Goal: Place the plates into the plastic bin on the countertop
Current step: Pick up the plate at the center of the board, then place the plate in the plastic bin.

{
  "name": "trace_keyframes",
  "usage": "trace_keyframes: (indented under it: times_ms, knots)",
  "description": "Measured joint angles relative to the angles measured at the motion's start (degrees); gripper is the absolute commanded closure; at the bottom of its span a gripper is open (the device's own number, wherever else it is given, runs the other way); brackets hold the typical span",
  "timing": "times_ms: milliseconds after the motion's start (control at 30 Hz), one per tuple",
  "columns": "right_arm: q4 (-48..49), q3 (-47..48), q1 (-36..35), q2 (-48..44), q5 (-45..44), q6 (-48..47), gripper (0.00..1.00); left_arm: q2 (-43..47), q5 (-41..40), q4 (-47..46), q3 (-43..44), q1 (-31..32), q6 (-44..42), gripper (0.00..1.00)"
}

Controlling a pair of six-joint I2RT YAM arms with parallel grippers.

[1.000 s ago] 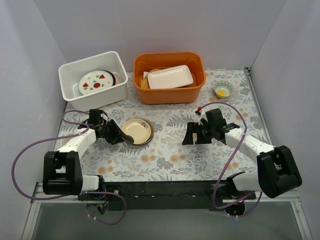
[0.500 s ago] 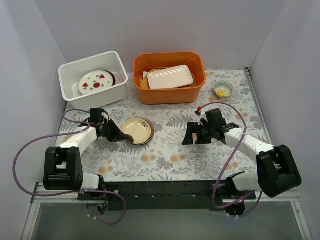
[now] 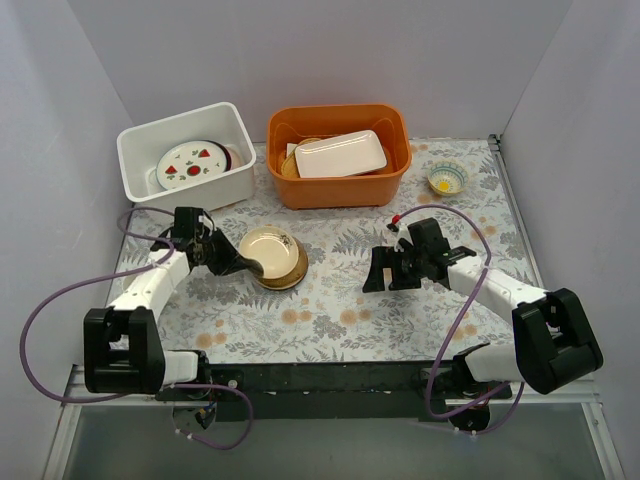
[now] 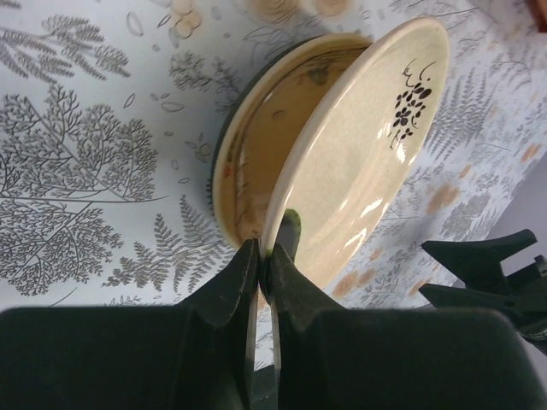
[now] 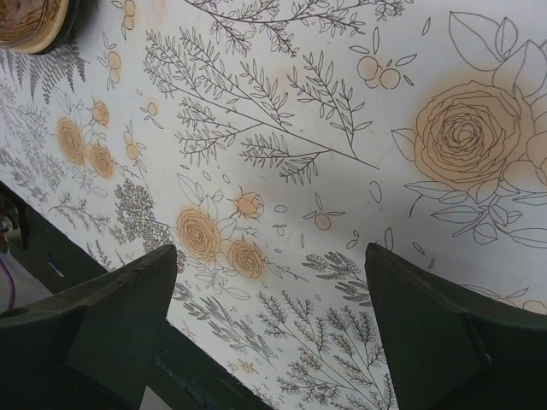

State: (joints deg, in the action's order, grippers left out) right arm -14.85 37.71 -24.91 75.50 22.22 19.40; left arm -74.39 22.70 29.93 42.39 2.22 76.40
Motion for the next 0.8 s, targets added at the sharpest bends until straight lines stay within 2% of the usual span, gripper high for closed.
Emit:
trace_keyframes:
  times_ms: [800]
  knots:
    - [0.2, 0.0, -2.3, 1.0, 0.0, 0.4, 0.02, -0.7, 0.3, 6.1, 19.3, 0.0, -0.6, 1.0]
